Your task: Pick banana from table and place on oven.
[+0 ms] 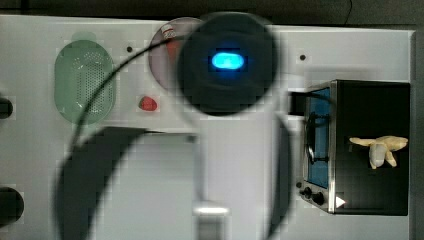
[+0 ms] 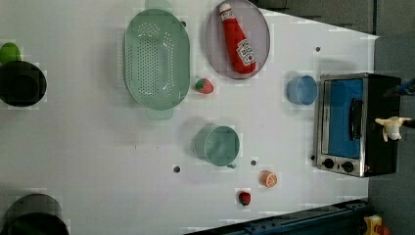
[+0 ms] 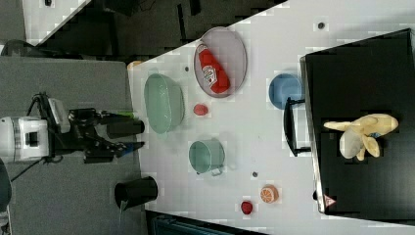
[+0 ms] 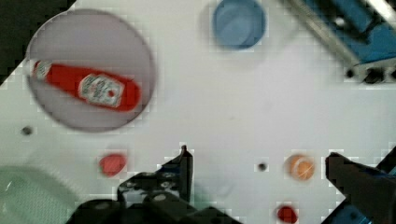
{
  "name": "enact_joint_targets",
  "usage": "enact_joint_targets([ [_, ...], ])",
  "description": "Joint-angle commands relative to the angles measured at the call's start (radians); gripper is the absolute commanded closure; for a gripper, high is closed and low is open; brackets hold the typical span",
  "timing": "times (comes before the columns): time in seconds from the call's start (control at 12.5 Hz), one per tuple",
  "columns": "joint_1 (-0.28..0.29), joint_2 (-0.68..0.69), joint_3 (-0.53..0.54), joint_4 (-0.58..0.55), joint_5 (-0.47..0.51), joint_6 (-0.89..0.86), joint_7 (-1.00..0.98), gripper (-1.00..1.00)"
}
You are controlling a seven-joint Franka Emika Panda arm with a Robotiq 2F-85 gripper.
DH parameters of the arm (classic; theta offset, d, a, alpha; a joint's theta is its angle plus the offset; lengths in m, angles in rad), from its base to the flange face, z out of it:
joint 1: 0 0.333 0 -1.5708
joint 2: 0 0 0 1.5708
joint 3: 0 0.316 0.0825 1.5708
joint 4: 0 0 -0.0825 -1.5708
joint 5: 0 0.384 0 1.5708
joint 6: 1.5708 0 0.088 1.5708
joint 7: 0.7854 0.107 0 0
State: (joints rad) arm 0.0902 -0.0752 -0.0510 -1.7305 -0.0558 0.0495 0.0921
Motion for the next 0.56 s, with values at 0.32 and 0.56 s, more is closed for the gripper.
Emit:
enact_joint_targets([
  [0.32, -0.017, -0.041, -0.026, -0.007, -0.004, -0.008, 0.146, -1.00],
  [0.56, -0.017, -0.039, -0.024, -0.007, -0.004, -0.008, 0.146, -1.00],
])
